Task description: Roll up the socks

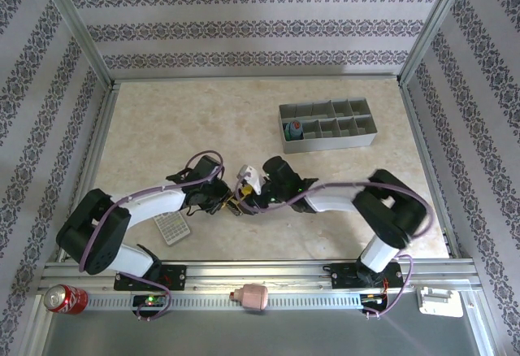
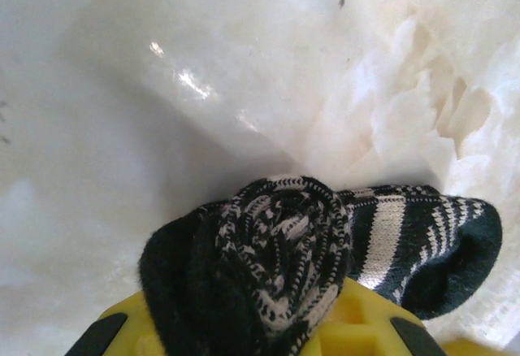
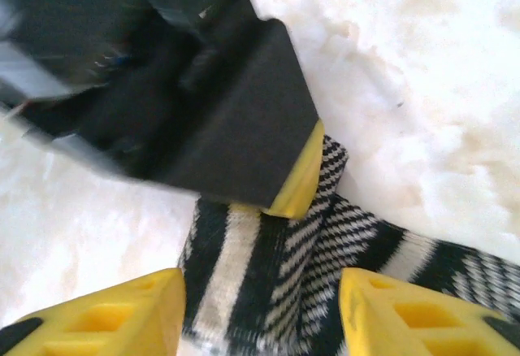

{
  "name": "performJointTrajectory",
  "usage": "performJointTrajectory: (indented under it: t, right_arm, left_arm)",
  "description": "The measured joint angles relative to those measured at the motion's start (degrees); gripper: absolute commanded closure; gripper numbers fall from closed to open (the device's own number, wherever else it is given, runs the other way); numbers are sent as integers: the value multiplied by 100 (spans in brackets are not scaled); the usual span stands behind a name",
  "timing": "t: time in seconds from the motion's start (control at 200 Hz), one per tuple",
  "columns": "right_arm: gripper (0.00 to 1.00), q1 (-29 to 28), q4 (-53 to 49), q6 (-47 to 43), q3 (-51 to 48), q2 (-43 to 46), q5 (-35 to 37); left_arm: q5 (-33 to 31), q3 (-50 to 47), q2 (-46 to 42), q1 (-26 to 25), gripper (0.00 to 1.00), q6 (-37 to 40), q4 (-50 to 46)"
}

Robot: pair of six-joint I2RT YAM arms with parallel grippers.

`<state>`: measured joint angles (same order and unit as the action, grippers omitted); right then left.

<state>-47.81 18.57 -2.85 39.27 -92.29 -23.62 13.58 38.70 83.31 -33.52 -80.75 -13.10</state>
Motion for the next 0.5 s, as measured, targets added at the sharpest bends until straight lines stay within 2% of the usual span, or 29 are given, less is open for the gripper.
performJointTrajectory:
  t: [0.13,0.3,0.5]
  right_arm:
    - [37,-581,-39,-275,-614,885,931]
    - [36,-1624,-125,-341,-831,835,2306]
    - [37,-1733,-164,-404,-409,380,3491]
  left_arm:
    - [-120,734,511,-175,100,-74,-756]
    - [-168,1471,1047,-275,100,-26,-1513]
    - [-168,1888,1322,-280,100,153,-2033]
